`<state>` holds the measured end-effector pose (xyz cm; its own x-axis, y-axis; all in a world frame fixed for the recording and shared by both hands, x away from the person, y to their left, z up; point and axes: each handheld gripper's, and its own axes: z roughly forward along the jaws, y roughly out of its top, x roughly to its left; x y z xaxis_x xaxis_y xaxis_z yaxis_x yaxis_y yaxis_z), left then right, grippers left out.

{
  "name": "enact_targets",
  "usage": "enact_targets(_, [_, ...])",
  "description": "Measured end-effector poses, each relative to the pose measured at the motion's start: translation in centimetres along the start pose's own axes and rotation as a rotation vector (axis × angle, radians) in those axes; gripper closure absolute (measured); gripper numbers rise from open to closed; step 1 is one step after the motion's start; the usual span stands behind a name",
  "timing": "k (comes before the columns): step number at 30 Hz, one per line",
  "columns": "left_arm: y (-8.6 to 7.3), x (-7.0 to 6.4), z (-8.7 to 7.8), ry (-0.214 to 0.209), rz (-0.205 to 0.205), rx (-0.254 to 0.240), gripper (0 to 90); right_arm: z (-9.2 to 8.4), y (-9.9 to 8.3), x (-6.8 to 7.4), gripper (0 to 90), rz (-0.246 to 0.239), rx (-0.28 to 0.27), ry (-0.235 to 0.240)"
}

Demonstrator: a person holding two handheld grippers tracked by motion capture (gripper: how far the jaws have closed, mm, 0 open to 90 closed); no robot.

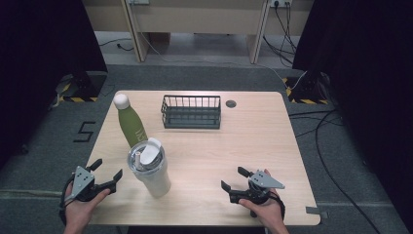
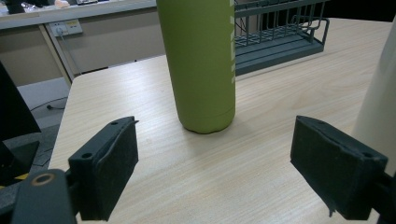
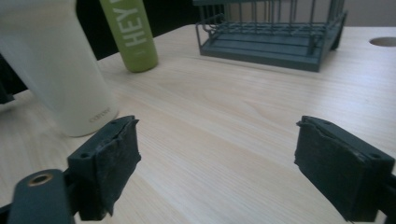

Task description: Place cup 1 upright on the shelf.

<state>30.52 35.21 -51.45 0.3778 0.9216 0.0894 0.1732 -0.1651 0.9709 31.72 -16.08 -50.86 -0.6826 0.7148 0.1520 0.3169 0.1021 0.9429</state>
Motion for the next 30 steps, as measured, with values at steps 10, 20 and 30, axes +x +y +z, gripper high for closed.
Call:
enact_targets(10, [0.0, 0.0, -0.1, 0.014, -0.005, -0.001, 14.4, 1.9, 1.7, 2.9, 0.6, -0.079, -0.003, 0.066])
enact_targets(20, [0.0, -0.1, 0.0, 0.012, 0.001, 0.001, 14.4, 4.9, 3.2, 5.8, 0.3, -0.141, -0.011, 0.160])
enact_targets(30, [0.0, -0.3, 0.3, -0.001, 0.008, 0.003, 14.4, 8.1, 4.1, 8.4, 0.3, -0.179, -0.003, 0.244])
